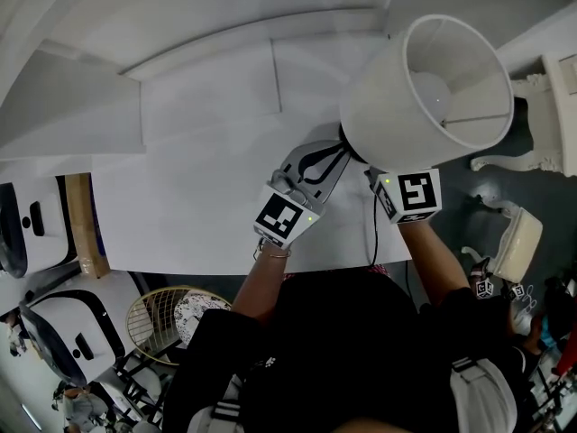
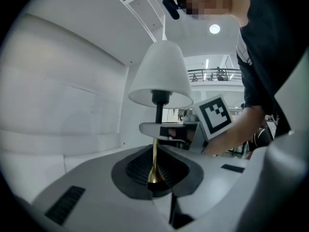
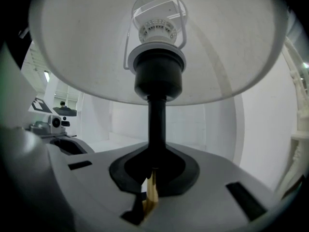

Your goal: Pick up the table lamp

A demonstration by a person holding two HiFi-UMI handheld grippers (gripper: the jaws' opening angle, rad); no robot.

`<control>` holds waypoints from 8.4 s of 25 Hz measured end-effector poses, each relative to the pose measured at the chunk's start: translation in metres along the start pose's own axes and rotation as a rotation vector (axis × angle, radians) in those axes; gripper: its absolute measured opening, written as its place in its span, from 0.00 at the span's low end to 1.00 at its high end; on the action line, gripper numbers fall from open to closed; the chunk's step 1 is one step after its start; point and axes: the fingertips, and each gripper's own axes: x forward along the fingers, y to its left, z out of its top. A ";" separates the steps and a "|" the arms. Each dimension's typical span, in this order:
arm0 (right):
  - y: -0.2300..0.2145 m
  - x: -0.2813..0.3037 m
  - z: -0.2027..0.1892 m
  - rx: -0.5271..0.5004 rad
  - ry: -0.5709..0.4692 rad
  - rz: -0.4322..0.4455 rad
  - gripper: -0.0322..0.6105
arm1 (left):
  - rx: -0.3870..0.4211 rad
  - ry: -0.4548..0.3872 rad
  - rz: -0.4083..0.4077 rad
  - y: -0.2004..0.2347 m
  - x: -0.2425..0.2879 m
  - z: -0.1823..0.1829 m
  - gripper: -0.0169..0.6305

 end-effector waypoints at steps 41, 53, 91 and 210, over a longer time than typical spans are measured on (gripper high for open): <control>0.056 -0.024 0.029 -0.016 0.060 0.220 0.09 | -0.006 0.124 -0.077 -0.026 0.040 -0.020 0.21; 0.054 -0.034 0.033 -0.042 0.064 0.216 0.09 | 0.028 0.136 -0.077 -0.036 0.042 -0.011 0.21; 0.041 -0.053 0.077 -0.092 0.083 0.174 0.09 | 0.041 0.107 -0.106 -0.059 0.049 0.031 0.20; 0.094 -0.091 0.140 -0.099 0.001 0.362 0.09 | 0.170 0.081 0.068 -0.086 -0.002 0.094 0.20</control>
